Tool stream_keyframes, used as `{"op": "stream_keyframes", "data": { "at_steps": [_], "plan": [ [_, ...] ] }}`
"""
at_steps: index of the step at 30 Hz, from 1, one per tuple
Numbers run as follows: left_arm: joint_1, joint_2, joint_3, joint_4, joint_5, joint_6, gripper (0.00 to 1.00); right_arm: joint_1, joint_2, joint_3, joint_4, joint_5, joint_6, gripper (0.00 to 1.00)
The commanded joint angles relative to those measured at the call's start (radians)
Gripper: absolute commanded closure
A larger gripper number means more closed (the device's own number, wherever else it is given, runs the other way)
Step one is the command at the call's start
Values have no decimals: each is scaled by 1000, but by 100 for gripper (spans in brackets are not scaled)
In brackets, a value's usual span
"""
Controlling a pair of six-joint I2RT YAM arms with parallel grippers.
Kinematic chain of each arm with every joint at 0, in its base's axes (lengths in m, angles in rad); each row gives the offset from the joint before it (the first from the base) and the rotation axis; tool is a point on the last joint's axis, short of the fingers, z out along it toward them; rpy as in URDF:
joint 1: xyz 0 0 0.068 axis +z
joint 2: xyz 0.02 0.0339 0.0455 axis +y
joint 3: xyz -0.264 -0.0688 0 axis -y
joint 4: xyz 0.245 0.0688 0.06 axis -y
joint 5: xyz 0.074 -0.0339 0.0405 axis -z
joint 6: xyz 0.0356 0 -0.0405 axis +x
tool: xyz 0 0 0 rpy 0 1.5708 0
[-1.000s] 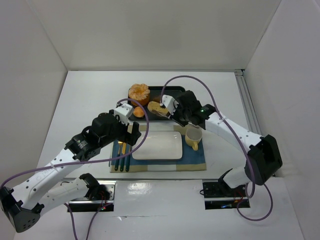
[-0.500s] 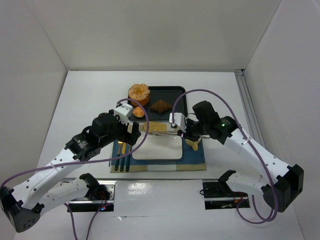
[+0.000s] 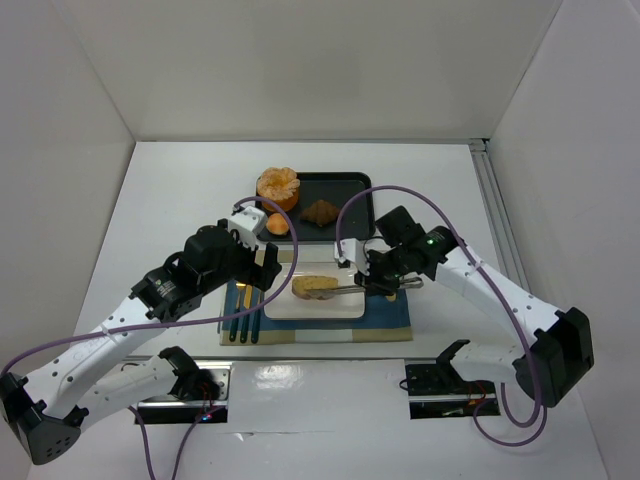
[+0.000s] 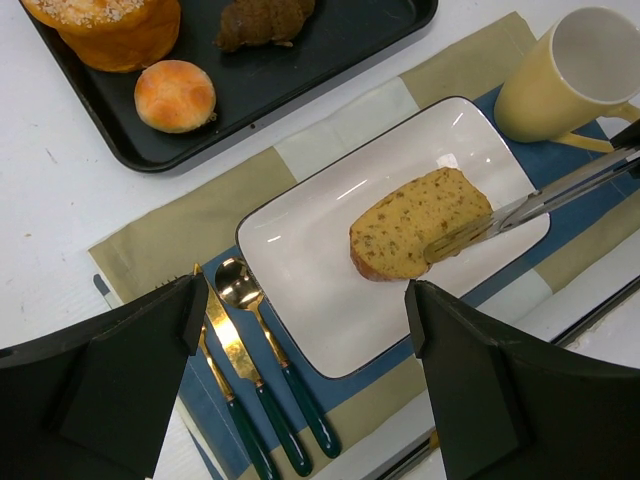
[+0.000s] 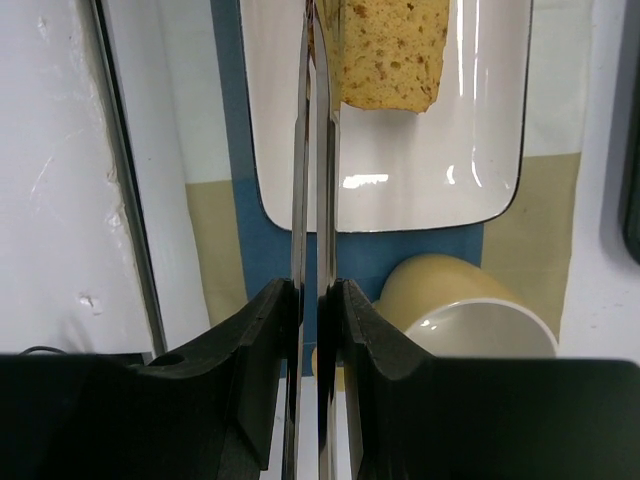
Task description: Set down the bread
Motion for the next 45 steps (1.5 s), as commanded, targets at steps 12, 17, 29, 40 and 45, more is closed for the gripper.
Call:
{"op": "stream_keyframes", "data": {
  "at_steps": [12, 17, 29, 40, 45],
  "plan": [
    [-5, -3, -3, 44, -14, 22, 0, 0, 31, 33, -53, -27, -13, 49],
    [-5, -3, -3, 44, -14, 22, 0, 0, 13, 53, -65, -47, -24, 43],
    [-5, -12, -3, 44, -23, 22, 0, -28, -73, 271, -93, -117, -1, 43],
    [-5, -21, -3, 44, -23, 22, 0, -292, -158, 67, 376, 203, 296, 44],
    [-5, -30, -3, 54, -14, 22, 0, -451, -110, -89, 631, 389, 426, 44]
  ]
}}
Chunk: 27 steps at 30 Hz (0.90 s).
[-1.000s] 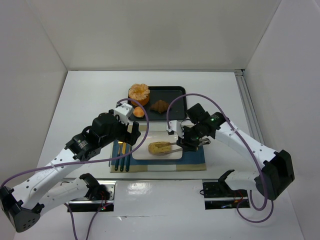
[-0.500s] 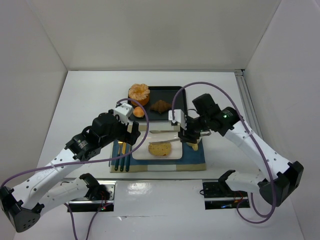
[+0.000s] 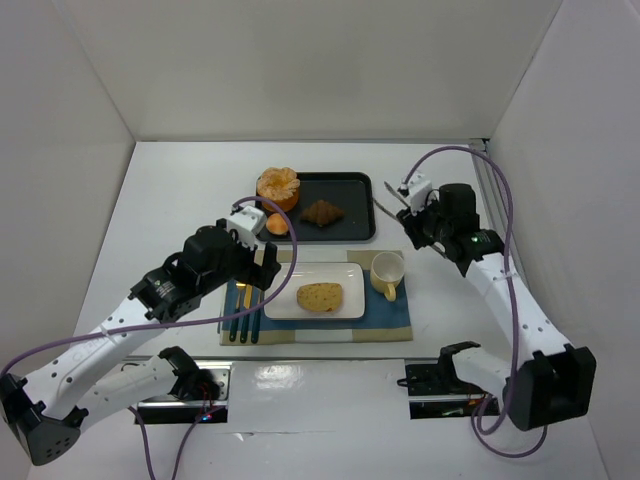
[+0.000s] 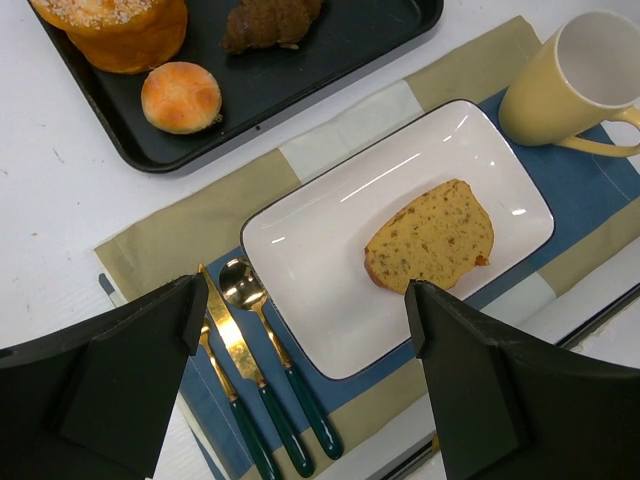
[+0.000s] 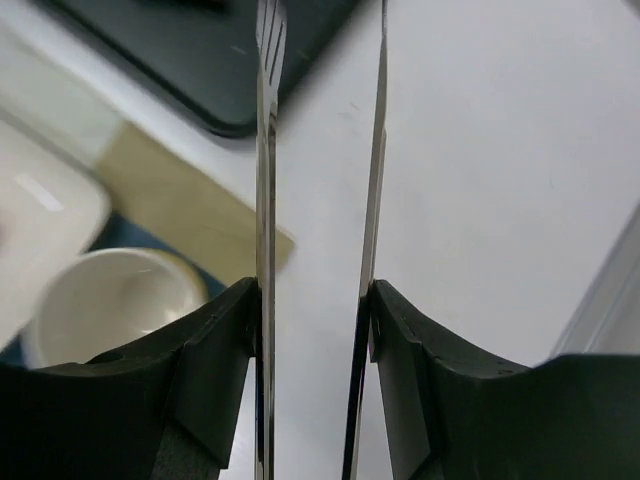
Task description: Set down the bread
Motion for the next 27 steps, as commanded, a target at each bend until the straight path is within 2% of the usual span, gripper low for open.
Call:
{"op": "stream_keyframes", "data": {
  "at_steps": [1, 6, 13, 17, 27],
  "plan": [
    [-5, -27, -3, 53, -2, 22, 0, -92, 43, -68, 259, 163, 146, 44],
    [-5, -27, -3, 53, 7, 22, 0, -207, 144, -111, 380, 222, 202, 45],
    [-5, -36, -3, 53, 16, 22, 0, -313, 405, -50, 391, 233, 222, 45],
    [-5, -36, -3, 53, 26, 22, 0, -346, 543, 10, 325, 221, 222, 45],
    [-5, -36, -3, 62, 36, 22, 0, -401, 692, 131, 130, 120, 191, 40]
  ]
}}
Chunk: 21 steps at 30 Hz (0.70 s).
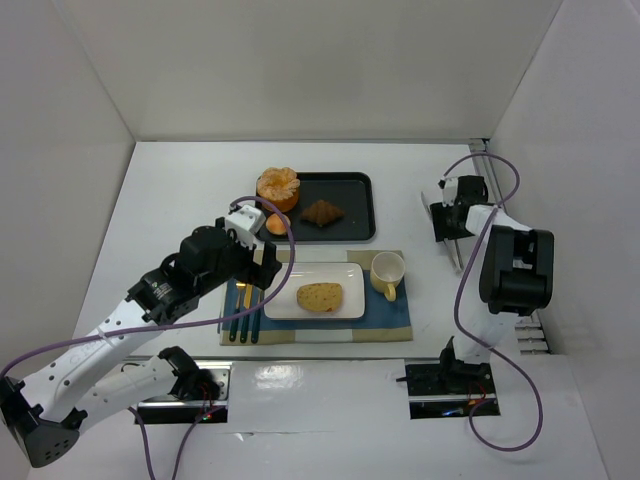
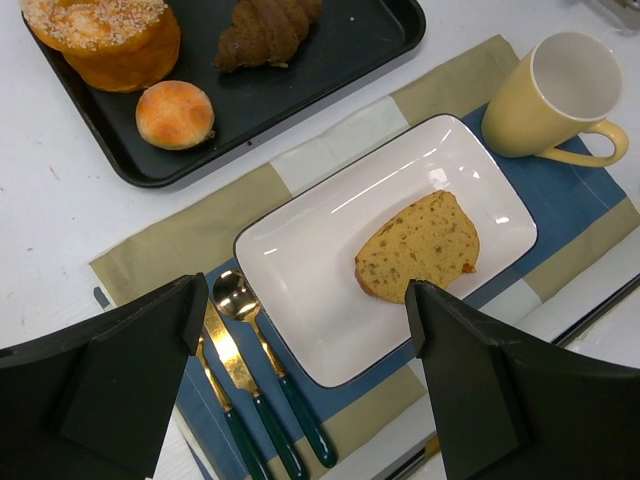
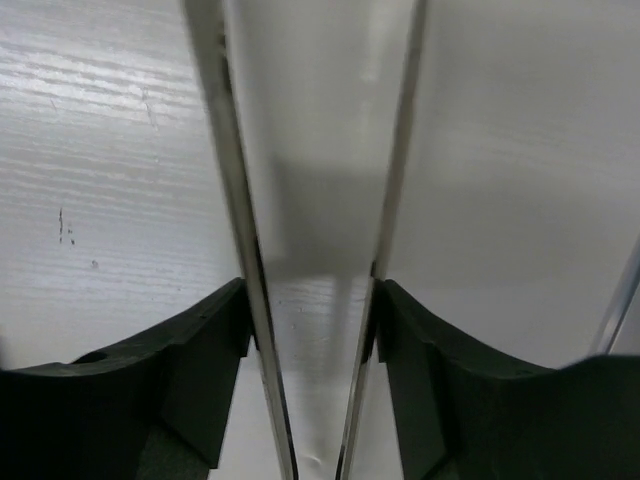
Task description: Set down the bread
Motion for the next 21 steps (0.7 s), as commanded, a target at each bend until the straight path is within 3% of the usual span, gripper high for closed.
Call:
{"op": "stream_keyframes", "data": {
  "at_steps": [1, 4, 5, 12, 16, 17, 18, 21],
  "plan": [
    [-5, -8, -3, 42, 22, 22, 0, -28, 24, 54, -91, -57, -13, 36],
    [-5, -8, -3, 42, 22, 22, 0, -48, 45, 66, -138, -104, -35, 34],
    [-5, -8, -3, 42, 22, 22, 0, -59, 45, 76, -147, -133, -36, 23],
    [-5, -8, -3, 42, 22, 22, 0, -93, -24, 57, -181, -222, -54, 19],
    [-5, -8, -12, 42, 22, 22, 0, -102, -163, 48, -247, -285, -75, 18],
    [-5, -8, -12, 42, 22, 22, 0, -111, -192, 47, -259, -299, -75, 12],
    [-5, -8, -12, 42, 22, 22, 0, -111, -220, 47, -269, -310, -75, 0],
    [-5, -8, -12, 42, 22, 22, 0, -111, -297, 84, -311, -328, -66, 0]
  ]
}}
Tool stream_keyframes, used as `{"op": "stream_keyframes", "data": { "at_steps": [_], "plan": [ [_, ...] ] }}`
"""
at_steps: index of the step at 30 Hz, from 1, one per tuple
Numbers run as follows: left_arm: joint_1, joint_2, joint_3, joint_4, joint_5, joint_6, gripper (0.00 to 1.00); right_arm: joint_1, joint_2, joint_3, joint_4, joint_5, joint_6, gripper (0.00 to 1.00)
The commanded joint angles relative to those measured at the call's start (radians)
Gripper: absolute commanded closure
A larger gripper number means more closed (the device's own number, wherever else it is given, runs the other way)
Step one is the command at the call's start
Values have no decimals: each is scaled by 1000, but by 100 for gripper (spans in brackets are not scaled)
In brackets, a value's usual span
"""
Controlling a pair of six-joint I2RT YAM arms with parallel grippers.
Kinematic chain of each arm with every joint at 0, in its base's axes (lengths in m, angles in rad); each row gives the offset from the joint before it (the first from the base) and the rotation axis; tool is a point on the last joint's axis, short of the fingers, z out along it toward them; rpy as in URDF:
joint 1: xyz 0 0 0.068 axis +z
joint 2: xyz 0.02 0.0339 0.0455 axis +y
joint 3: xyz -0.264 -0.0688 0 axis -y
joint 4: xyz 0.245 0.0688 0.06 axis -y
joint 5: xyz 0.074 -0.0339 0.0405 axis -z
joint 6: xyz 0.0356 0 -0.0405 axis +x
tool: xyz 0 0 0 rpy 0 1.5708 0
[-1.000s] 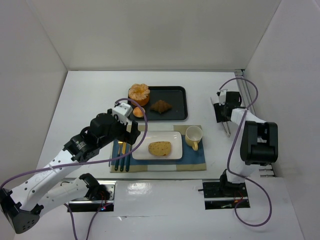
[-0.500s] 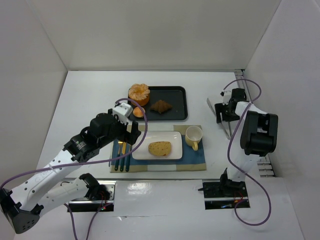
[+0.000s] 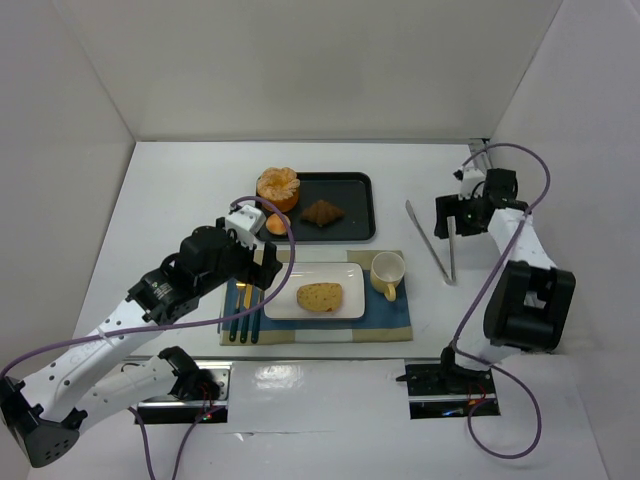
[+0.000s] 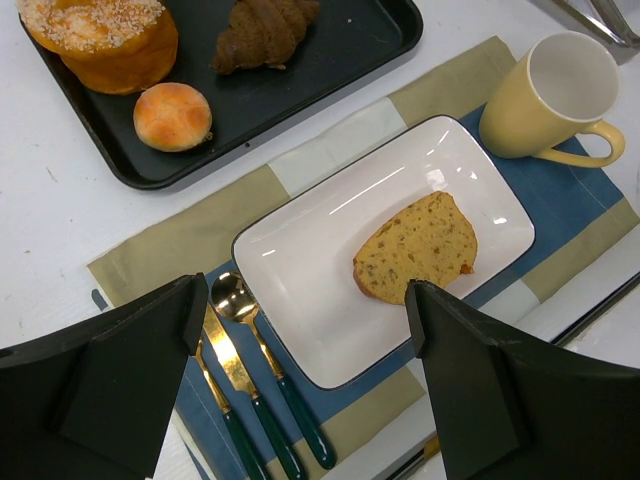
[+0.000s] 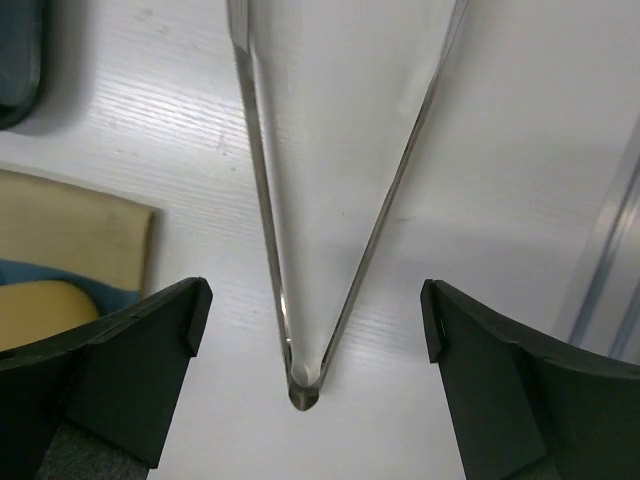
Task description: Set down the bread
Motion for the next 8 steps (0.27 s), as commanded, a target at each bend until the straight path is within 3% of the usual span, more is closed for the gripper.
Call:
{"op": "stream_keyframes", "data": {
  "at_steps": [1, 8],
  "plan": [
    [-5, -8, -10, 36, 14, 22, 0, -9, -103, 43, -62, -74, 5, 0],
    [-5, 12, -10, 36, 14, 22, 0, 10, -258, -9, 67, -95, 98, 0]
  ]
}}
